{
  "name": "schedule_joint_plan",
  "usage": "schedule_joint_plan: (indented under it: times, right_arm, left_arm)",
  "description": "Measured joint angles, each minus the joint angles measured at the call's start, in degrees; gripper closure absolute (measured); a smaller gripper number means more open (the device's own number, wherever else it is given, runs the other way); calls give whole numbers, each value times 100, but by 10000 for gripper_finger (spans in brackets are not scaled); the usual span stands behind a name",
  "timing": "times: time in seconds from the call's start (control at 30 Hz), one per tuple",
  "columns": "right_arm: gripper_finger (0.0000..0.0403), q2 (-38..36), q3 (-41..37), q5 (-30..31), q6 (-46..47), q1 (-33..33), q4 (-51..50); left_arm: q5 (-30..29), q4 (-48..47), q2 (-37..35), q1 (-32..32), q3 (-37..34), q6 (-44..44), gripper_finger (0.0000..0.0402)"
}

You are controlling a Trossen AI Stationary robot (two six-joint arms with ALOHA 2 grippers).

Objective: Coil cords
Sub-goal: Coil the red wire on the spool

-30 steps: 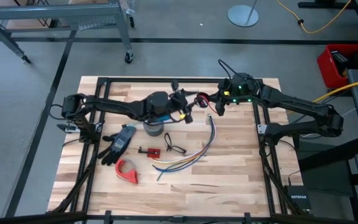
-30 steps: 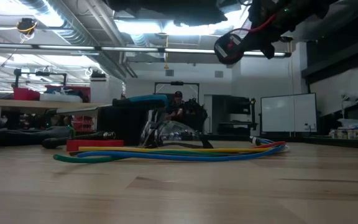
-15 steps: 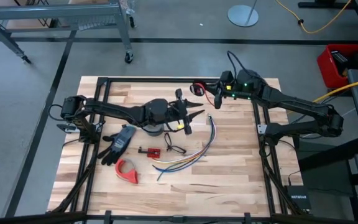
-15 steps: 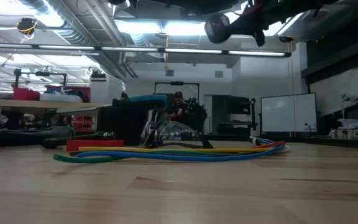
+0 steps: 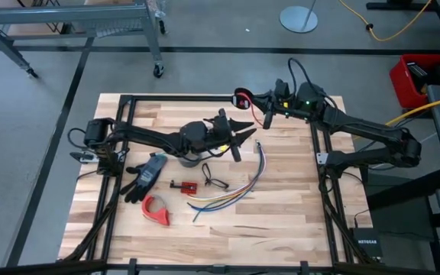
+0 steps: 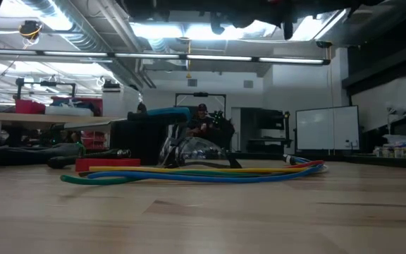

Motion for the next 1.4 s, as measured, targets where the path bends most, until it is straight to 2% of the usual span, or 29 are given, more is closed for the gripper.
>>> schedule_joint_plan:
  times: [0.27,0.6,1.4]
  right_arm:
    - [402,290,0,-426,-113,0,696]
    - [402,410,0,-511,-108,0,1024]
    - [402,410,0,-574,-96,0,1057]
  left_arm:
    - [0,351,65,118,0,-459,302]
    - [-1,352,64,156,0,-512,302]
    - [323,668,64,222,0,-570,302]
